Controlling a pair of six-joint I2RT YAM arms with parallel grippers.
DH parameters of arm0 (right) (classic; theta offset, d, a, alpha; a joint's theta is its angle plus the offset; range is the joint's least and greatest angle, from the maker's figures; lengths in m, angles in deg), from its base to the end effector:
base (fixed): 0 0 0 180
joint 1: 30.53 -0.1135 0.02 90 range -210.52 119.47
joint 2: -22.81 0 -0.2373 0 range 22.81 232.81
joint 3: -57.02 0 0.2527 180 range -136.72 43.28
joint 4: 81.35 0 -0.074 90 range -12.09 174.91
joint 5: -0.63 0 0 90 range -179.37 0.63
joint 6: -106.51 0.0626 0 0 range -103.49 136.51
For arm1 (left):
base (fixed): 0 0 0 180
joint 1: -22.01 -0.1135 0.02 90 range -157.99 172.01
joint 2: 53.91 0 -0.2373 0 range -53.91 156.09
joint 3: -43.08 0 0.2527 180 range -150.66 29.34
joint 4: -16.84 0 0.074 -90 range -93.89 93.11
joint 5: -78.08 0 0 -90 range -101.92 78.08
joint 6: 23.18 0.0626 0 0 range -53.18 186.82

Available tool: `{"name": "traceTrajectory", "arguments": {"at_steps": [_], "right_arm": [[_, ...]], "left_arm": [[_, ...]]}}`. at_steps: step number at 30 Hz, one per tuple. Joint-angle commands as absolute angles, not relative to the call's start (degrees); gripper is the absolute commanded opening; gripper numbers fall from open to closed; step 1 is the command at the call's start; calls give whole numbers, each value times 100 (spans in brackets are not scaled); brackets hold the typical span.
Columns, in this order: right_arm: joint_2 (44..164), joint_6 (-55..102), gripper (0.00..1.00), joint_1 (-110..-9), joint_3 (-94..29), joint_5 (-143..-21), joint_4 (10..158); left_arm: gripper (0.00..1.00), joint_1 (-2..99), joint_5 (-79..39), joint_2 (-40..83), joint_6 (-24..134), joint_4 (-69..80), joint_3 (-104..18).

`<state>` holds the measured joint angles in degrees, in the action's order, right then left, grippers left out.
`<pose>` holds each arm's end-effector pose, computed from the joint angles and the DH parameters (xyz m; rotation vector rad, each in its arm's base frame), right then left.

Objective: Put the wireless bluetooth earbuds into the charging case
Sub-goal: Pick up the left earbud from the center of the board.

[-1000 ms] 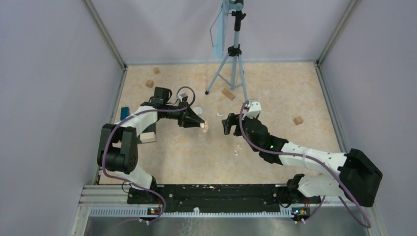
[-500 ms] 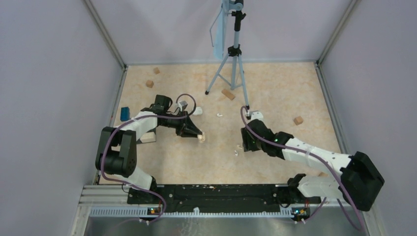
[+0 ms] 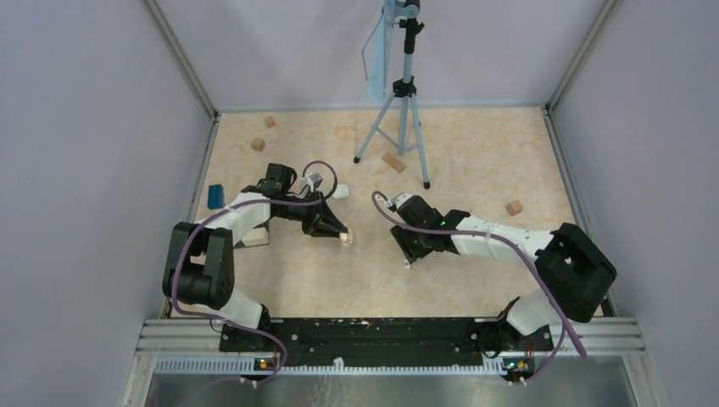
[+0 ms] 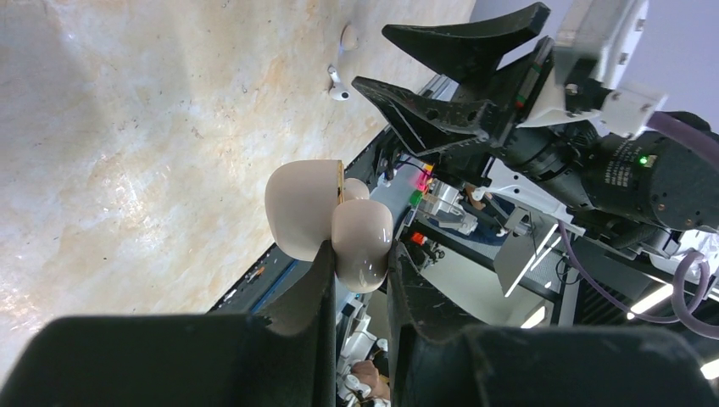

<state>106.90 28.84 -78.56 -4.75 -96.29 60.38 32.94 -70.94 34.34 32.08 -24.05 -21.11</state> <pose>0.2037 0.2152 0.1350 -0.7667 2.5171 0.2096 0.2731 -0.1074 0.1514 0.2204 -2.6594 1.6094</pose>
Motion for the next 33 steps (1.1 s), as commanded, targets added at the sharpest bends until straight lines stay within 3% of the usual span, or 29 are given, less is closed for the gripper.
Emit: {"name": "traceTrajectory", "arguments": {"at_steps": [1, 23, 33], "right_arm": [[10946, 2179, 49, -7922, -688, -9489, 5980], [11619, 2172, 26, -7719, -855, -9895, 6309], [11381, 2619, 32, -7386, -551, -10150, 6284]], "left_arm": [[0, 3317, -7134, 3266, 3292, -2422, -2094], [0, 3352, -7124, 3391, 3342, -2536, -2220], [0, 3387, -7098, 3437, 3362, -2541, -2225]]}}
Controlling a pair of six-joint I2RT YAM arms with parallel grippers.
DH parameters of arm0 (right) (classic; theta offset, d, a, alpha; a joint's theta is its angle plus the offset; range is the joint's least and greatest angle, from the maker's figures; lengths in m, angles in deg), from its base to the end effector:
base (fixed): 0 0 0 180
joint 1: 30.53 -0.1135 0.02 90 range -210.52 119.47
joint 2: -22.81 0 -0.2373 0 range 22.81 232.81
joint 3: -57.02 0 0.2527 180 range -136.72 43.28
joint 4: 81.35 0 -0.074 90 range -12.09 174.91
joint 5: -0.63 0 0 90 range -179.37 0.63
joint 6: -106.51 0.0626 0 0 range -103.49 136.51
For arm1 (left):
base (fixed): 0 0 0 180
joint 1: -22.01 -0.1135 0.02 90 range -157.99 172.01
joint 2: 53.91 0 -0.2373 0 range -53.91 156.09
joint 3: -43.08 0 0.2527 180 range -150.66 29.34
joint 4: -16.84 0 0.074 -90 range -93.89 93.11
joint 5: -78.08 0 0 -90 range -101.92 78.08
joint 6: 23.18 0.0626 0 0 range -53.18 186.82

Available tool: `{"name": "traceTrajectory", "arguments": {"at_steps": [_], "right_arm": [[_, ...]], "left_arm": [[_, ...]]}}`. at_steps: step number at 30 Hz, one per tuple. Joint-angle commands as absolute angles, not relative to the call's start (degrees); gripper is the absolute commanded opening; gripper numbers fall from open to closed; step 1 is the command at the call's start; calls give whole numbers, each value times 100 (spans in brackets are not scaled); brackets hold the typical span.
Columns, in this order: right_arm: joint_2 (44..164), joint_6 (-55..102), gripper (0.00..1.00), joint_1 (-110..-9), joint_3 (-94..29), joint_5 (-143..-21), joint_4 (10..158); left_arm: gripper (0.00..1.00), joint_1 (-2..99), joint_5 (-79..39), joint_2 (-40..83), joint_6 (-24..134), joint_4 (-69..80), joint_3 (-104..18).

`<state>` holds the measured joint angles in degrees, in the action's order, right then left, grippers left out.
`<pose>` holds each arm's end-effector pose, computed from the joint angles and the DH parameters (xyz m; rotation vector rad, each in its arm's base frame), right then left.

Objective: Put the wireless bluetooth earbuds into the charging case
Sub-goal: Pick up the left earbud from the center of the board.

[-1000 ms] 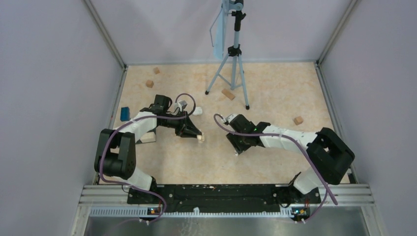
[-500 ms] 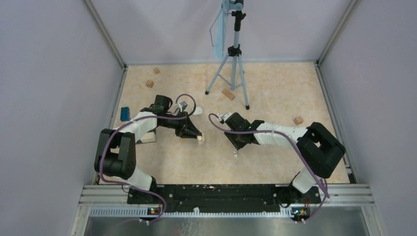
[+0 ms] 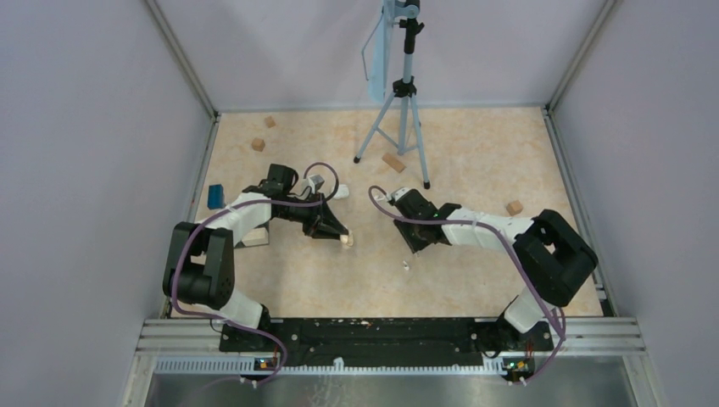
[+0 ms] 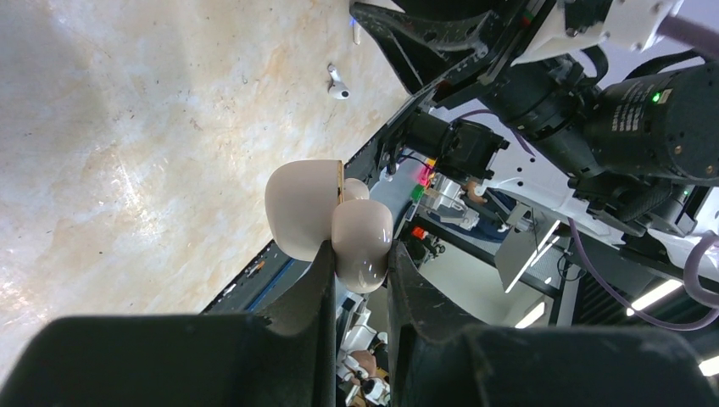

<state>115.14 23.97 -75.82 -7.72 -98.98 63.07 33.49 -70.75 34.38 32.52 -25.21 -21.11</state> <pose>0.2289 0.2164 0.1125 -0.8082 2.5225 0.0812 0.2702 -0.1095 0.1502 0.2143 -2.6522 1.5894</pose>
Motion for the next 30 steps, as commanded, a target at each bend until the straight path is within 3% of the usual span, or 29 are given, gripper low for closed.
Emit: {"name": "traceTrajectory", "arguments": {"at_steps": [1, 10, 17, 30], "right_arm": [[11344, 2652, 33, -7374, -524, -10131, 6292], [11173, 2857, 37, -7372, -555, -9682, 6252], [11133, 3841, 45, -7376, -653, -10265, 5897], [11331, 4612, 37, -7376, -702, -10276, 5750]], "left_arm": [[0, 3395, -7098, 3441, 3360, -2537, -2225], [0, 3413, -7098, 3502, 3343, -2478, -2240], [0, 3431, -7053, 3495, 3320, -2449, -2197], [0, 3440, -7005, 3427, 3360, -2469, -2177]]}}
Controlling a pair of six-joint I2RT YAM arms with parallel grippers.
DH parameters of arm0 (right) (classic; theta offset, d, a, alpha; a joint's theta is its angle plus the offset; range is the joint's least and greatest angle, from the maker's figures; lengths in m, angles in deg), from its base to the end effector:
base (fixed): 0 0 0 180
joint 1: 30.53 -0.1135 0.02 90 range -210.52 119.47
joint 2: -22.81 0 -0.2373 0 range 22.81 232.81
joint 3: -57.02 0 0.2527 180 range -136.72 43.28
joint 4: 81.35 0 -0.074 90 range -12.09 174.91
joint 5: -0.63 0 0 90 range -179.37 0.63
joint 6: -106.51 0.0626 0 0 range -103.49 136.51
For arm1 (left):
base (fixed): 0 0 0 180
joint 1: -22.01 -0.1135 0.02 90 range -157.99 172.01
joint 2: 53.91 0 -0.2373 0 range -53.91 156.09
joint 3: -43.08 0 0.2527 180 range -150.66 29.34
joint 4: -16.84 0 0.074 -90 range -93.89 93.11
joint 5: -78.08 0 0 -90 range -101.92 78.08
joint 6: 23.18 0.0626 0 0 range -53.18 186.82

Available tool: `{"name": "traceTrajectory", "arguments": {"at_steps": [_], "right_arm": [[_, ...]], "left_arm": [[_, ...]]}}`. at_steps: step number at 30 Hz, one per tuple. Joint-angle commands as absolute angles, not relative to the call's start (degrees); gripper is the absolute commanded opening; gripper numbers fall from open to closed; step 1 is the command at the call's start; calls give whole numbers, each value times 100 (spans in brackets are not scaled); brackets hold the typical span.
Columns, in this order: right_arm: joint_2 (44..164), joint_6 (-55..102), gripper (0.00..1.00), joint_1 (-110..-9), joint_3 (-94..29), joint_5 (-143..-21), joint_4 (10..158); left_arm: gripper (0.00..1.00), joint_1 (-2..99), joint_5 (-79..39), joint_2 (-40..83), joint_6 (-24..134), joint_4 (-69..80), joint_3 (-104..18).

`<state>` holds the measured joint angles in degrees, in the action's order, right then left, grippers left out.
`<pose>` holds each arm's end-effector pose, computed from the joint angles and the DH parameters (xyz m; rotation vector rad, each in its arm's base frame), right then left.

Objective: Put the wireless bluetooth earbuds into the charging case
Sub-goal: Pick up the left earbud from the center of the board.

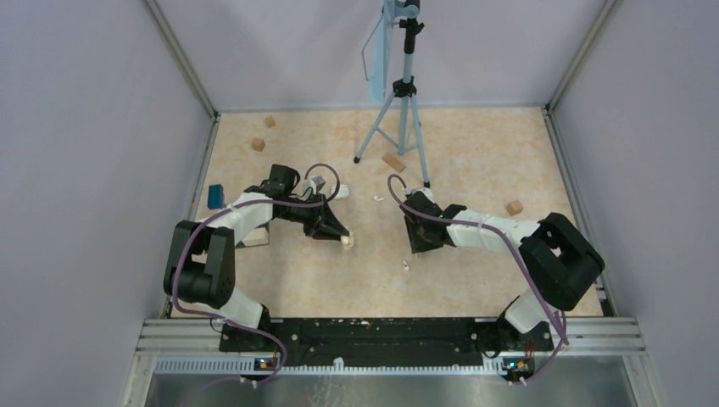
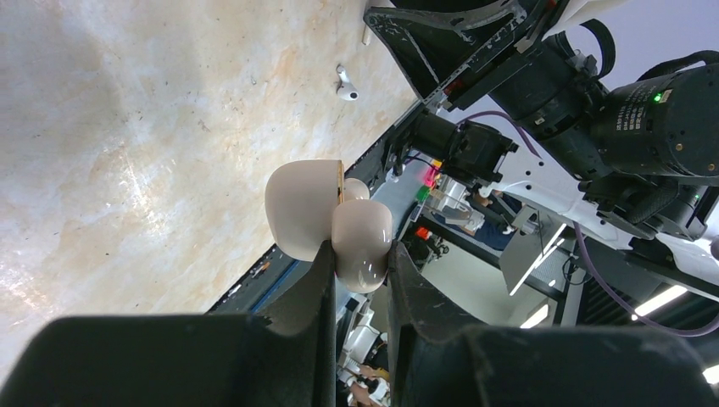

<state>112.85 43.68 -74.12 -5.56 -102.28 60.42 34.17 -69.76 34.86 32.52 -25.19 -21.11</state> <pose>0.2269 0.1967 0.1112 -0.3165 2.6485 0.0866 0.2697 -0.1123 0.1471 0.2116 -2.6617 1.5634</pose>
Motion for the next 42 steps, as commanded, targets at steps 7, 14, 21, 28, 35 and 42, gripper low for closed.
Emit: {"name": "traceTrajectory", "arguments": {"at_steps": [7, 14, 21, 28, 35, 42], "right_arm": [[11318, 4707, 38, -7383, -761, -10348, 5480], [11434, 4803, 31, -7386, -814, -10381, 5426], [11448, 4771, 14, -7387, -851, -10308, 5499], [10940, 4533, 0, -7386, -949, -10269, 5521], [9892, 3891, 0, -7386, -950, -10174, 6415], [8614, 3484, 0, -7385, -165, -9502, 8776]], "left_arm": [[0, 3440, -7071, 3521, 3431, -2494, -2250], [0, 3440, -7087, 3615, 3508, -2506, -2293], [0, 3440, -7066, 3609, 3554, -2564, -2327], [0, 3705, -7302, 3681, 3834, -2455, -2600], [0, 4027, -7914, 3947, 3617, -2379, -2906], [0, 4079, -8350, 3947, 3249, -2272, -3178]]}}
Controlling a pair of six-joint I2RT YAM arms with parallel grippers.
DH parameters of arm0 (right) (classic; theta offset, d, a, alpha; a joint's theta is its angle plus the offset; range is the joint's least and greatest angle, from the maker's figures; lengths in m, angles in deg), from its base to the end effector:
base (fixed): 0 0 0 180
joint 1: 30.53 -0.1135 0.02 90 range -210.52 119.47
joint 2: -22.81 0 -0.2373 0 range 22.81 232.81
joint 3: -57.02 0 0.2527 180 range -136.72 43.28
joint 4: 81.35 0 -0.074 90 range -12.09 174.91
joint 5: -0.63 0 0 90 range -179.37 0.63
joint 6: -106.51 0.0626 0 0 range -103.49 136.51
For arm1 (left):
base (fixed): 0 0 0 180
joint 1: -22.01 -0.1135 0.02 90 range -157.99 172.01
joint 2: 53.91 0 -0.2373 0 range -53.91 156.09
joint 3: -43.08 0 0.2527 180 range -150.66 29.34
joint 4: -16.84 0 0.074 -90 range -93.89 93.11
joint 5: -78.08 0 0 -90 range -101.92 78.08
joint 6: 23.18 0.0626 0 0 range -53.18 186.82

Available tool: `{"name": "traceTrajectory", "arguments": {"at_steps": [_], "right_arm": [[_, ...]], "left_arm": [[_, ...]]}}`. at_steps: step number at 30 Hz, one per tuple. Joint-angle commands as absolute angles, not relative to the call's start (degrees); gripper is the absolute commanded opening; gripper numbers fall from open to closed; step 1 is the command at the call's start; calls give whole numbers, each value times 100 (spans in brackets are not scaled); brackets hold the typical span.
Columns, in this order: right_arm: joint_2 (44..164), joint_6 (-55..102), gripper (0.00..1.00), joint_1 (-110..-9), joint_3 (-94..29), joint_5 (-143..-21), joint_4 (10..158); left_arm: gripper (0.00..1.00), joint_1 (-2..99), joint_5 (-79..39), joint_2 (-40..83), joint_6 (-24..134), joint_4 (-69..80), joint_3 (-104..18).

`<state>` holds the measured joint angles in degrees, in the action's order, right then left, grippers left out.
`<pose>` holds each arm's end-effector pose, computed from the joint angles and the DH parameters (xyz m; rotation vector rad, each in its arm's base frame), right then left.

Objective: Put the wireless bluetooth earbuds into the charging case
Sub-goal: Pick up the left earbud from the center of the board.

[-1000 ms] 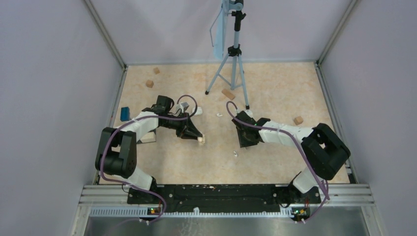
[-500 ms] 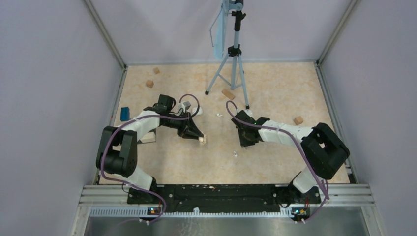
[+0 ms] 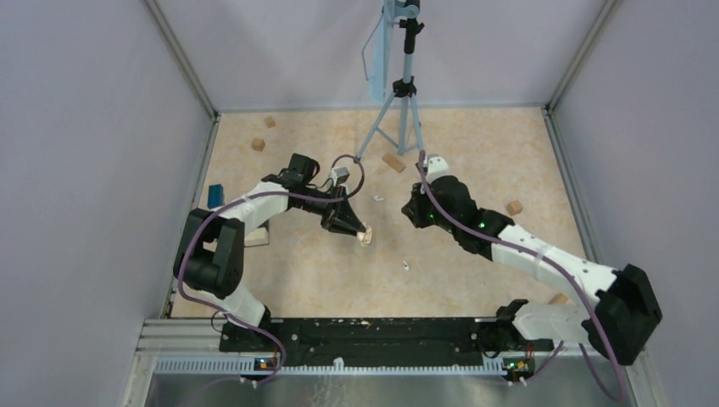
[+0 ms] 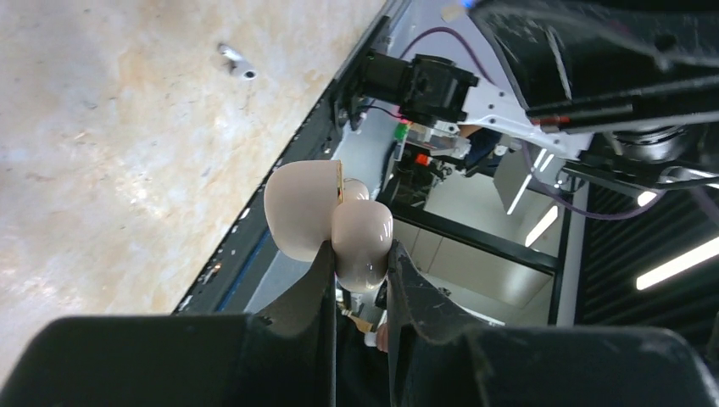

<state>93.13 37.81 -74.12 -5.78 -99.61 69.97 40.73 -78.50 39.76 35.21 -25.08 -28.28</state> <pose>0.2250 0.1988 0.2238 -0.3306 2.2009 0.4370 0.2770 -0.1545 0.1653 -0.0913 -2.4943 1.7070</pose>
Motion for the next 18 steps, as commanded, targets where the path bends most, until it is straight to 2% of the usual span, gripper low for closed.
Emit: {"name": "traceTrajectory", "arguments": {"at_steps": [1, 7, 14, 18], "right_arm": [[8440, 3538, 0, -7388, -10, -9432, 9193], [8109, 3862, 0, -7386, 414, -9230, 10585], [8249, 4306, 0, -7425, 586, -9151, 11443], [8280, 4567, 0, -7445, 724, -9167, 11880]], "left_arm": [[0, 4074, -8404, 3937, 3103, -2162, -3198], [0, 4081, -8557, 3885, 1250, -713, -2795], [0, 4096, -8449, 3701, -3129, 4773, -1584], [0, 4123, -8257, 3750, -3774, 5300, -1591]]}}
